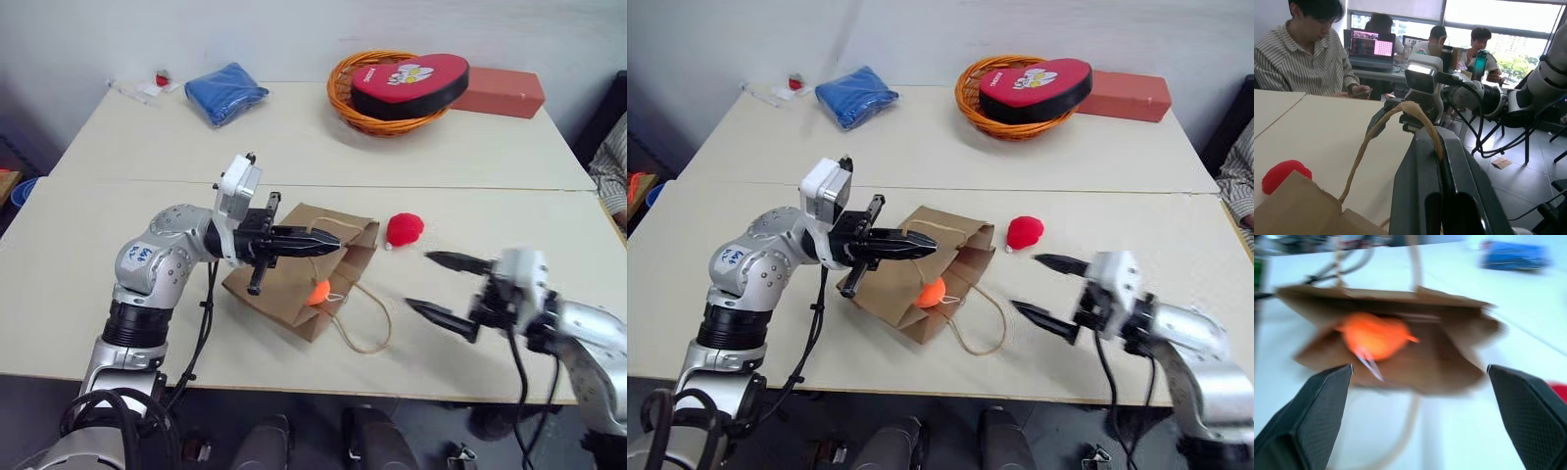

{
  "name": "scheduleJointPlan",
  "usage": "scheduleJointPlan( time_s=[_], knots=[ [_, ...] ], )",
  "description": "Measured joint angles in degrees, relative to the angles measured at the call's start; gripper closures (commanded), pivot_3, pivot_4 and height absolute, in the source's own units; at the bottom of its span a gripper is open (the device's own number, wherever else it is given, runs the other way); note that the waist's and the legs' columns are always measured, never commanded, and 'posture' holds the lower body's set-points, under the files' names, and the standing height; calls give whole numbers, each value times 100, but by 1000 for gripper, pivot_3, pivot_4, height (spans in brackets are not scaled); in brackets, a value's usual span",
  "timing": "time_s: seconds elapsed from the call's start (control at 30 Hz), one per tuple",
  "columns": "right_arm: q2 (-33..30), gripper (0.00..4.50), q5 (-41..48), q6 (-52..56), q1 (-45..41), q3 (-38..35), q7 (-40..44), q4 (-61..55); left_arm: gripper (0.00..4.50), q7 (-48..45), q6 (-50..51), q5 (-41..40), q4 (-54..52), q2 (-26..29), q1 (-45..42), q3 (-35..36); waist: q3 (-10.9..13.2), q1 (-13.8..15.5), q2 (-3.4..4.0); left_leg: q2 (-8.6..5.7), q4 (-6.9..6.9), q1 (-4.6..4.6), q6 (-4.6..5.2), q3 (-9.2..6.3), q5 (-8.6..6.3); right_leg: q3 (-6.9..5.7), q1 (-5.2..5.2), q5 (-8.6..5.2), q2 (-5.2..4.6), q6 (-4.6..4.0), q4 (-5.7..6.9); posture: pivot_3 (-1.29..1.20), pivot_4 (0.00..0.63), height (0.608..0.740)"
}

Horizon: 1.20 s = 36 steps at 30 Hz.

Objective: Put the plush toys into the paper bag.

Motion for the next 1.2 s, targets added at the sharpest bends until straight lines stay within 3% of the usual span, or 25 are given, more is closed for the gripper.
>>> scheduleJointPlan(
  time_s=[0.17, 0.37, 0.5, 0.63, 0.77, 0.93, 1.07, 1.2],
  knots=[
    [526, 15, -557, -1294, 1055, -975, -563, 742, 4500, 10, 0, -2, -34, 35, 34, 87, -1, -4, 1, -2, 1, 20, 2, 12, 1, 12, 14, 2, 0, 3, 7, 0, 150, 740],
    [634, 15, -914, -1799, 1278, -1079, -984, 1122, 4500, -6, 12, -3, -33, 33, 26, 88, -1, -135, 2, 0, -2, 33, 2, 27, 1, 32, 16, 2, 4, 3, 16, 0, 150, 740],
    [270, 15, -1051, -1522, 486, -613, -1133, 1193, 4500, -38, 63, -4, -17, 29, -28, 81, -2, -170, 5, 2, -2, 36, 0, 29, 1, 36, 13, 2, 7, 3, 22, 0, 150, 740],
    [-308, 15, -1464, -846, -1262, 462, -1085, 1645, 4500, -53, 64, 4, 119, 0, -123, 49, -1, -172, 7, 3, 5, 34, 0, 29, 2, 36, 10, 2, 8, 3, 22, 0, 150, 740],
    [-297, 15, -1662, -148, -2996, 1474, -912, 2253, 4500, -54, 55, 32, 159, -24, -192, -3, 0, -151, 9, 4, 1, 17, -2, 23, 3, 24, -5, 2, 6, 3, 18, 0, 150, 740],
    [198, 15, -1882, 945, -4617, 2353, -960, 3182, 4500, 3, 20, 83, 192, -63, -210, -15, 0, -160, 8, 0, 12, -2, -1, 14, 3, 11, -11, 2, -2, 3, 5, 0, 150, 740],
    [460, 15, -2000, 1598, -5150, 2815, -961, 3523, 4500, 37, 14, 83, 152, -79, -196, -19, 0, -146, 9, 2, 10, -10, -2, 3, 3, -1, -16, 2, -2, 3, 5, 0, 150, 740],
    [665, 884, -1987, 1929, -5191, 2864, -1047, 3809, 4500, 36, 2, 92, 151, -46, -140, -18, 0, -160, 9, -2, 14, -15, -1, 4, 3, 0, -16, 2, -5, 3, 6, 0, 150, 740]
  ],
)
